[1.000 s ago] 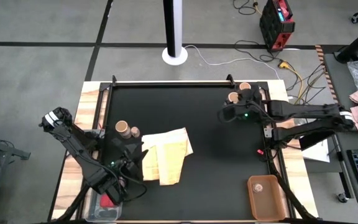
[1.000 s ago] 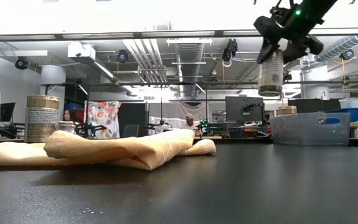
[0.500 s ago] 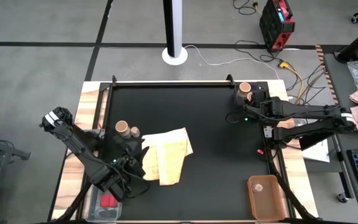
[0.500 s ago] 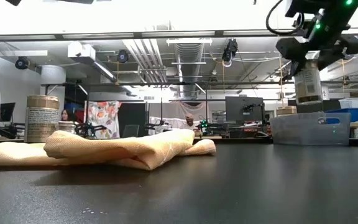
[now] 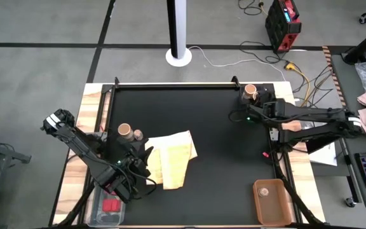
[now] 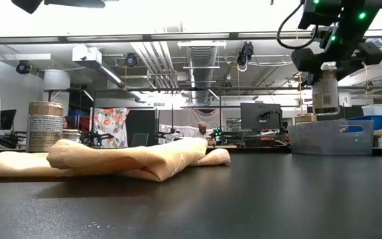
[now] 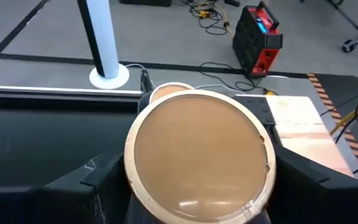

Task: Sort spices by type
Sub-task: Put the top golden spice bottle into black bin

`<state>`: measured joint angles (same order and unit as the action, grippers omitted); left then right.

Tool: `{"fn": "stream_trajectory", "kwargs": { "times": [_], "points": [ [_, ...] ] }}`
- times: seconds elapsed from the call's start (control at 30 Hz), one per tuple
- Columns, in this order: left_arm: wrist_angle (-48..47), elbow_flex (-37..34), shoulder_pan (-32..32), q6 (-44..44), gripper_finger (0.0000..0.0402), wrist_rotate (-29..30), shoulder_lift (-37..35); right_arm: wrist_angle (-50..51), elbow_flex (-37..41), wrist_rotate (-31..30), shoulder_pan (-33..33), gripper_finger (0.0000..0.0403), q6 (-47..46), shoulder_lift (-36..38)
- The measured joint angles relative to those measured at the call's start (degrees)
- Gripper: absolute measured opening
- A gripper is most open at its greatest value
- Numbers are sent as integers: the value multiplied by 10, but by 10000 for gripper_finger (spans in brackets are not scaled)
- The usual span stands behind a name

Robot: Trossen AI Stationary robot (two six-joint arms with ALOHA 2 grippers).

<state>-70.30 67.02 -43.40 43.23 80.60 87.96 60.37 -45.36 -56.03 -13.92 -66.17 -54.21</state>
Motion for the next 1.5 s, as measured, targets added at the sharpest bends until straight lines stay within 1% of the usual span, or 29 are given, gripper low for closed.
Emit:
{"fn": "stream_trajectory", "kwargs": {
  "times": [0.1, 0.23, 0.43, 0.6, 0.93, 1.27, 1.5],
  "points": [
    [0, 0, 0, -1, 171, 0, 0, -34, 20, 4, -12, 269, 7, -6],
    [0, 0, 0, -3, 171, 0, 0, -39, 38, -11, -27, 269, -3, -17],
    [0, 0, 0, -23, 171, 1, 0, -64, 62, -5, -34, 269, -23, -30],
    [-1, 0, 3, -27, 171, 27, 0, -101, 75, -5, -35, 269, -30, -46],
    [-6, 0, 17, -38, 171, 28, 0, -121, 80, 6, -49, 269, -33, -78],
    [-7, 0, 19, -38, 171, 28, 0, -137, 81, 9, -57, 269, -33, -87],
    [-14, 0, 21, -38, 171, 29, 0, -173, 81, 21, -73, 269, -29, -94]
  ]
}}
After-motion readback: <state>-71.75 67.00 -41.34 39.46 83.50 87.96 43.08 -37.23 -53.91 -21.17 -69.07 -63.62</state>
